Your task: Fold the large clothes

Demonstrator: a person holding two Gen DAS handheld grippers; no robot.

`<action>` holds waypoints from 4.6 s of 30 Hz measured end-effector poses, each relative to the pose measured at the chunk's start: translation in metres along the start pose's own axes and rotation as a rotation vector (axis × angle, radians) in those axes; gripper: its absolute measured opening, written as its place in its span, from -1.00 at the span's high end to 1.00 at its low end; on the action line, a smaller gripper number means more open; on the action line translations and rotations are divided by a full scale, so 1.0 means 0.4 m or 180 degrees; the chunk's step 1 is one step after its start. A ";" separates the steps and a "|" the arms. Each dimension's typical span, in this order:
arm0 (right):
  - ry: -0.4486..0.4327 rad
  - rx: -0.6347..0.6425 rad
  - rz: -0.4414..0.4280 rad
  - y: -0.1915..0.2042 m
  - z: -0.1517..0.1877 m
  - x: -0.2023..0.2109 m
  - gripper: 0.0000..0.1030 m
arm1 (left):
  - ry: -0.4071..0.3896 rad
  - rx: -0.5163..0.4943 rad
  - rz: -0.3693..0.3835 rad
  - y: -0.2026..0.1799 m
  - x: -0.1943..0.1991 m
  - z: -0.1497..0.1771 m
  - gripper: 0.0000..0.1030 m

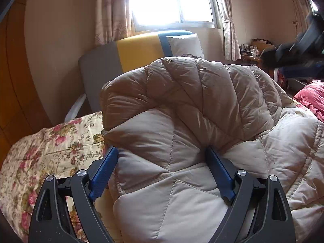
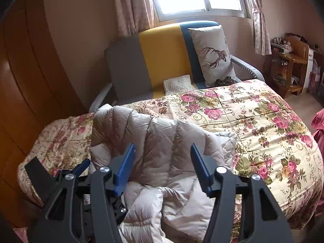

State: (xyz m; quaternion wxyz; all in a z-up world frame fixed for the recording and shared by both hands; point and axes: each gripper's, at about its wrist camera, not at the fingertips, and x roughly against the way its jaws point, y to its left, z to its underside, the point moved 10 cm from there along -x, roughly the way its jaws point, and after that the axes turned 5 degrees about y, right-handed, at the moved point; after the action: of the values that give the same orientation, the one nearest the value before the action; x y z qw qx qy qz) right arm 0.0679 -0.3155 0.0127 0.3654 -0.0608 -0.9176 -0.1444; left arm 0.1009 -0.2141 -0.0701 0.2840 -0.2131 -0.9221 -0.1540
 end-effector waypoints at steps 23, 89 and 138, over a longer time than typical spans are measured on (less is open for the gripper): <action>0.0143 -0.0644 0.0096 -0.280 0.136 -0.205 0.64 | 0.0490 -0.0044 0.0138 -0.009 -0.125 -0.181 -0.92; 0.1003 -0.1300 -0.0935 -0.338 0.252 -0.163 -0.96 | 0.0953 0.1590 0.1875 0.113 -0.011 0.176 -0.93; 0.0453 -0.0857 -0.2160 0.184 0.048 -0.351 -0.32 | 0.0348 0.0539 0.1598 0.223 -0.014 -0.045 0.01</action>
State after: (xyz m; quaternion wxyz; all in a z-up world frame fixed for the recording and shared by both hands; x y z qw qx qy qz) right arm 0.1731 -0.2406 -0.0808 0.3484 0.2095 -0.8306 -0.3805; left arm 0.1560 -0.1460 -0.0447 0.3795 -0.4020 -0.8332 -0.0124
